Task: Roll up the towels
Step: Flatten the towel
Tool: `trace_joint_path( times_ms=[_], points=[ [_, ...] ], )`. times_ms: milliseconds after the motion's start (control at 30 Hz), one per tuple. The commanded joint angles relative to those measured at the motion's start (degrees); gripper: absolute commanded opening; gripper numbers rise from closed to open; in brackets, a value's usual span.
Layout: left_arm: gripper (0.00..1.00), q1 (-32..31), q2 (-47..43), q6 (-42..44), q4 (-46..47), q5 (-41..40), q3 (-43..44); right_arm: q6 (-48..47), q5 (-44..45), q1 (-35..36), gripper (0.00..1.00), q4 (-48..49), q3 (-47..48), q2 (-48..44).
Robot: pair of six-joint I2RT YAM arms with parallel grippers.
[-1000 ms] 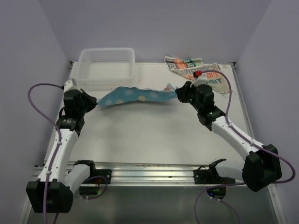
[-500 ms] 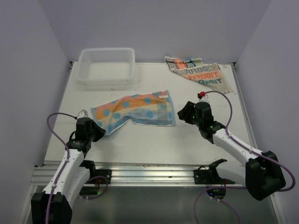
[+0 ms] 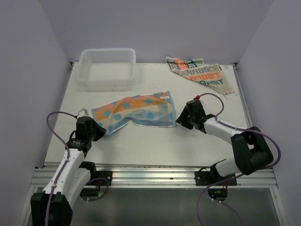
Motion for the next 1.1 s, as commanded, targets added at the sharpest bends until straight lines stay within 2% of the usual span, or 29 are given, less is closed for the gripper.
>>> trace_joint_path(
  times_ms=[0, 233, 400, 533, 633, 833, 967, 1067],
  points=[
    [0.00, -0.1, 0.7, 1.5, 1.5, -0.8, 3.0, 1.9, -2.9, 0.0, 0.44, 2.6, -1.2, 3.5],
    [0.00, -0.1, 0.5, 2.0, 1.0, -2.4, 3.3, 2.5, -6.3, 0.0, 0.44, 8.8, -1.9, 8.2],
    [0.00, -0.1, 0.9, 2.2, 1.0, -2.7, 3.7, 3.3, -6.9, 0.1, 0.43, 8.5, -2.5, 8.1],
    [0.00, -0.1, 1.7, 2.3, 1.0, -3.2, 4.0, 3.6, -8.4, 0.1, 0.38, 8.1, -2.8, 9.1],
    [0.00, -0.1, 1.6, 2.3, 0.9, -3.8, 4.4, 3.7, -8.6, 0.1, 0.33, 8.0, -3.8, 9.1],
    [0.00, -0.1, 3.4, 2.6, 1.6, -5.5, 4.9, 2.6, -8.5, 0.1, 0.01, 3.3, -2.4, 5.5],
    [0.00, 0.0, 6.9, 3.7, 0.3, -7.5, 8.5, 0.1, -5.9, -1.5, 0.00, -2.4, 1.4, 0.0],
    [0.00, 2.8, 8.6, 2.4, 0.5, -6.2, 8.3, -0.8, -6.6, -3.8, 0.00, -5.7, 3.6, -3.6]
  ],
)
